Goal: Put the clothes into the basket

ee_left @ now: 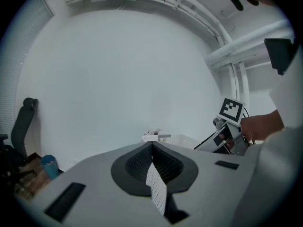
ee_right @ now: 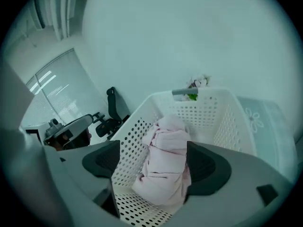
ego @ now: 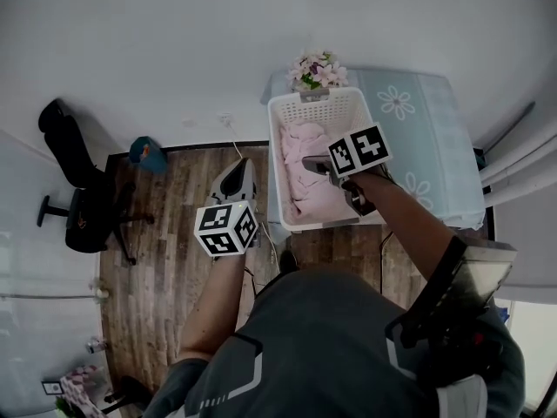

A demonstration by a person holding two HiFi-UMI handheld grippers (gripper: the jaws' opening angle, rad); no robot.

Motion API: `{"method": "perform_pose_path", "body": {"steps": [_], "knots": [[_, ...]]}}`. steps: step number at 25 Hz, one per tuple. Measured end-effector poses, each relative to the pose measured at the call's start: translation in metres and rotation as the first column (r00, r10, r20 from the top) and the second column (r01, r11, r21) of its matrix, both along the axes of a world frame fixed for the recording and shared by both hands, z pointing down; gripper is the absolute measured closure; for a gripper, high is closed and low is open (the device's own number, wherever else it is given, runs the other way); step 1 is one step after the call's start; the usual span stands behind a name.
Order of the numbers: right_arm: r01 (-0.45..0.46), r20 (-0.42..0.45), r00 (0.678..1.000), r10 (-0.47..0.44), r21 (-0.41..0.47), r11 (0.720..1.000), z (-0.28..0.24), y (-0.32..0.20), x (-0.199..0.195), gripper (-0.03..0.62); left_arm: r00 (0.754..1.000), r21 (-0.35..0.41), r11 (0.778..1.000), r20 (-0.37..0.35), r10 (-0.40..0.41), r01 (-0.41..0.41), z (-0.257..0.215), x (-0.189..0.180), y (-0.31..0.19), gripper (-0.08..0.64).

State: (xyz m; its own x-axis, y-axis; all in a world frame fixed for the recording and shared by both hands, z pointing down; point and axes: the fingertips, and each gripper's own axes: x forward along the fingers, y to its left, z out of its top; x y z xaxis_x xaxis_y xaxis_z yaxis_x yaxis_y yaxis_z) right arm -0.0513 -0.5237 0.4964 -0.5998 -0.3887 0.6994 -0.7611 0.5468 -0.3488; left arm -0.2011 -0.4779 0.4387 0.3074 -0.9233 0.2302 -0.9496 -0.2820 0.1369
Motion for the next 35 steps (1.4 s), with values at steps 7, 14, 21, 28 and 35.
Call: {"method": "perform_pose_path", "body": {"steps": [7, 14, 21, 28, 35], "knots": [[0.081, 0.133, 0.984, -0.118, 0.252, 0.964, -0.087, 0.047, 0.017, 0.153, 0.999, 0.079, 0.997, -0.031, 0.004, -0.001, -0.042, 0.024, 0.043, 0.551], [0.041, 0.211, 0.967, -0.146, 0.435, 0.899, -0.148, 0.094, 0.051, 0.254, 0.995, 0.112, 0.992, -0.065, 0.070, -0.062, -0.073, 0.062, 0.090, 0.551], [0.009, 0.253, 0.953, -0.165, 0.522, 0.853, -0.173, 0.128, 0.067, 0.438, 0.994, 0.156, 0.981, 0.012, 0.111, -0.112, -0.098, 0.091, 0.129, 0.551], [-0.035, 0.301, 0.942, -0.150, 0.532, 0.846, -0.190, 0.153, 0.053, 0.537, 0.989, 0.205, 0.968, 0.006, 0.146, -0.145, -0.121, 0.081, 0.149, 0.551], [-0.087, 0.299, 0.948, -0.108, 0.571, 0.817, -0.210, 0.165, 0.030, 0.558, 0.986, 0.241, 0.956, 0.022, 0.167, -0.167, -0.141, 0.052, 0.154, 0.551]]}}
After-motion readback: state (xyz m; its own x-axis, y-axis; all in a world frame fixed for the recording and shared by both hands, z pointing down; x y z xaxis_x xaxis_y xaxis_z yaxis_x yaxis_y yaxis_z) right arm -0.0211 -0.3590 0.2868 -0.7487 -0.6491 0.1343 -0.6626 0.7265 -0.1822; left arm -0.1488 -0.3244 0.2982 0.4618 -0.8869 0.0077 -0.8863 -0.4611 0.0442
